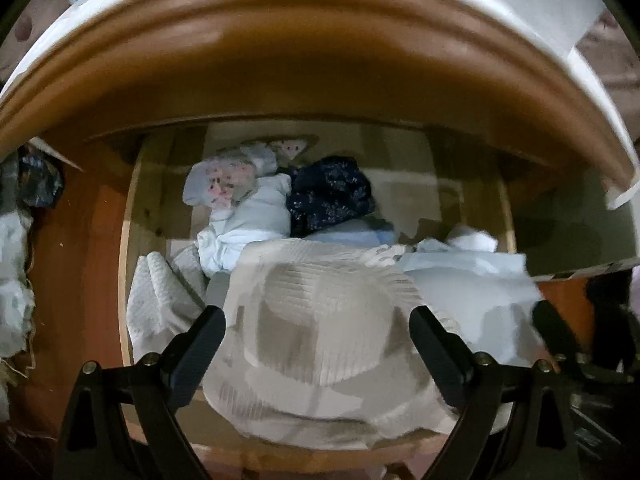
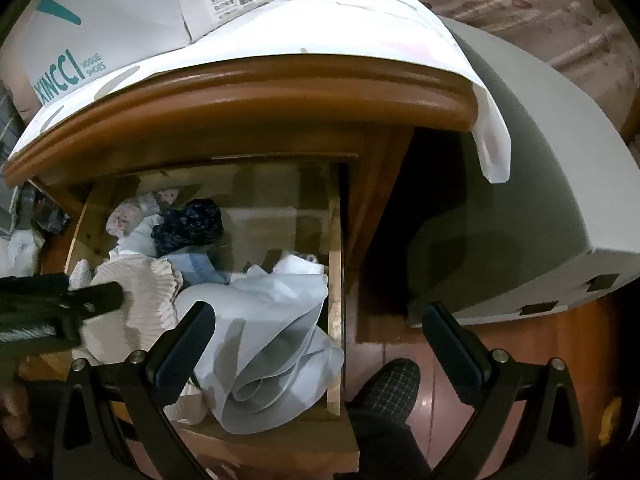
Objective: Take underwear out of drawer
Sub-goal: 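Reach into the drawer and grasp the cream lace knit garment with the left gripper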
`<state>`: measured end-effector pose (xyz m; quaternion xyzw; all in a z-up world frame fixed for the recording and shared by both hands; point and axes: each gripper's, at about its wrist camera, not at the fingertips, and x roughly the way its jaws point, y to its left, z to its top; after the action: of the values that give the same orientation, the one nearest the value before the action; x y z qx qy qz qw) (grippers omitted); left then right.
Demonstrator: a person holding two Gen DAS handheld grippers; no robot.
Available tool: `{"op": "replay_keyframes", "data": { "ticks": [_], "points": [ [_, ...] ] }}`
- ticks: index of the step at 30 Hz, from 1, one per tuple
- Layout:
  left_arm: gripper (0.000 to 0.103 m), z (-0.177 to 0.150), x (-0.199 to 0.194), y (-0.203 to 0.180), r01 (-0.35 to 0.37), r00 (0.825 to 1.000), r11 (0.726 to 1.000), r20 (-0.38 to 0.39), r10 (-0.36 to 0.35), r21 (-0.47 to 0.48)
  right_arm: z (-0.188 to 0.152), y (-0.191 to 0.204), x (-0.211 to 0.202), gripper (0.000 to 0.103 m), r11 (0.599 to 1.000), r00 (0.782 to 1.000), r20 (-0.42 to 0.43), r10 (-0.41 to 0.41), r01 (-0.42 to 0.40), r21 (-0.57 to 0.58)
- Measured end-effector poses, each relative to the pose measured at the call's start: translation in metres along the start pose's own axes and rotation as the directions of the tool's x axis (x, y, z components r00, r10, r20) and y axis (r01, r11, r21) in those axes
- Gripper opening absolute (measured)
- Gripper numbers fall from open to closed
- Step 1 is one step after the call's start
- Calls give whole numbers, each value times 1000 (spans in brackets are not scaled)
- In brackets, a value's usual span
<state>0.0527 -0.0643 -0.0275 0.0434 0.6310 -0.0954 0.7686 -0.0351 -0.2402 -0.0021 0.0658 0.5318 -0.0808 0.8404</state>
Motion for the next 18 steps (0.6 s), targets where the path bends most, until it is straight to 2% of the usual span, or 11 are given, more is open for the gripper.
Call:
{"op": "replay_keyframes", "data": {
  "ticks": [7,8,10,13,16,18],
  "points": [
    [95,-3,23,11,67,996,996,-49,-70,-64,0,1,1,103,1000,1000,-6,2,-2,-4],
    [93,-4,25,13,73,995,995,-57,-77,-68,1,1,1,103,1000,1000,-7,5,-5,-3],
    [82,-7,29,14,69,995,996,-69,-73,-58,1,1,1,103,1000,1000,-6,8,-8,-2],
    [72,-10,29,12,56,997,998,-59,-58,-30,2,2,2,103,1000,1000,-4,10,-10,-3],
    [55,-10,25,17,51,997,998,-51,-53,-33,2,3,3,103,1000,1000,-5,14,-14,-5],
    [49,-10,23,21,66,996,997,-51,-68,-38,3,4,4,103,1000,1000,-10,23,-23,-4]
  ]
}}
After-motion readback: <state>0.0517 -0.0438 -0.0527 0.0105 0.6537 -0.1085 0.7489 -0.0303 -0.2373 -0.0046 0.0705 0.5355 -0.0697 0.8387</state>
